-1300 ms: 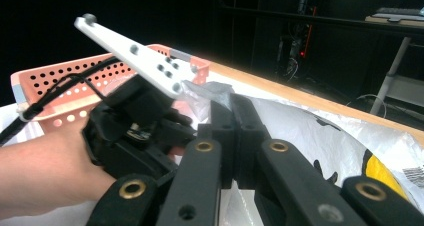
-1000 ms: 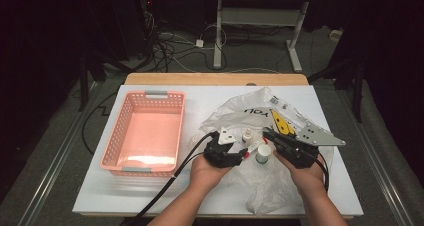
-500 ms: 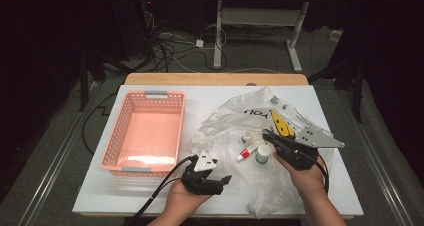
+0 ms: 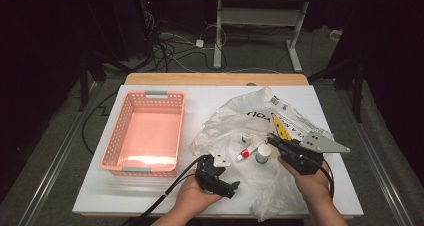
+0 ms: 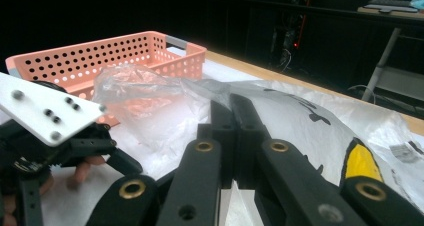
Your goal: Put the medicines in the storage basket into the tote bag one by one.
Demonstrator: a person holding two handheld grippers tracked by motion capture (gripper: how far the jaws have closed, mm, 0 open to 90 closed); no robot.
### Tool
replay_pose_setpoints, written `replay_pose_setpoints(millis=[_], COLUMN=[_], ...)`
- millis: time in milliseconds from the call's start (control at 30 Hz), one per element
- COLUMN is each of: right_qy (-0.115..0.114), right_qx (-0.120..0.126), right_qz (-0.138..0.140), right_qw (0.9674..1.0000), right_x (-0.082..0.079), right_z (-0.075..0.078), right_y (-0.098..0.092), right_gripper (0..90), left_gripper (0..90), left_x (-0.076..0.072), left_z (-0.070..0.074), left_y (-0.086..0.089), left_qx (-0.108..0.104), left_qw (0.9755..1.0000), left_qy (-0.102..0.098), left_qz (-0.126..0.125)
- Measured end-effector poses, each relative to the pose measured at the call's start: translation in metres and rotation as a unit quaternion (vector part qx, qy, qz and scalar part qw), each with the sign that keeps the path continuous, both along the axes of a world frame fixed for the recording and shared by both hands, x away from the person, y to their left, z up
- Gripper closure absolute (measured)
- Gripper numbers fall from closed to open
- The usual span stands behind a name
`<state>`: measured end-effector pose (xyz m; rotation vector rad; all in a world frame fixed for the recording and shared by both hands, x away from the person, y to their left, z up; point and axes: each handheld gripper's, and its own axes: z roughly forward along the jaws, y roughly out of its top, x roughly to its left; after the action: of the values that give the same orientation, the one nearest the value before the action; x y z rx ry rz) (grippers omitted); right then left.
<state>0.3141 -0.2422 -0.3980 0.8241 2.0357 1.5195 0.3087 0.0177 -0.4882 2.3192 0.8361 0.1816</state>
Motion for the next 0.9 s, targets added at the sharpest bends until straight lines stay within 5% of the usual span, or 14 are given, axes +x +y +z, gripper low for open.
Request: replay_pose_setpoints(millis=[200,533,800,900], right_qy=[0.001,-0.002,0.008,0.005], right_qx=[-0.001,-0.001,-0.001,0.000], right_qz=[-0.010,-0.015,-0.014,-0.015], right_qw=[1.0000,0.9999,0.9999,0.9999], right_x=[-0.005,-0.011,-0.011,-0.012], right_z=[0.000,0.001,-0.004,-0.002], right_y=[-0.006,-0.011,-0.010,-0.010], right_gripper=[90.0,90.0,90.0,90.0], left_gripper=[15.7,54.3,86.6,88.2], left_x=[-0.009,-0.017,-0.012,-0.011], left_z=[0.002,0.001,0.000,0.000], left_y=[-0.002,-0.004,0.002,0.004], left_qx=[-0.002,-0.022,-0.041,-0.048], left_qw=[0.9999,0.9991,0.9989,0.9986], left_qy=[-0.010,-0.031,-0.015,-0.010], left_qz=[-0.007,-0.021,0.018,0.020])
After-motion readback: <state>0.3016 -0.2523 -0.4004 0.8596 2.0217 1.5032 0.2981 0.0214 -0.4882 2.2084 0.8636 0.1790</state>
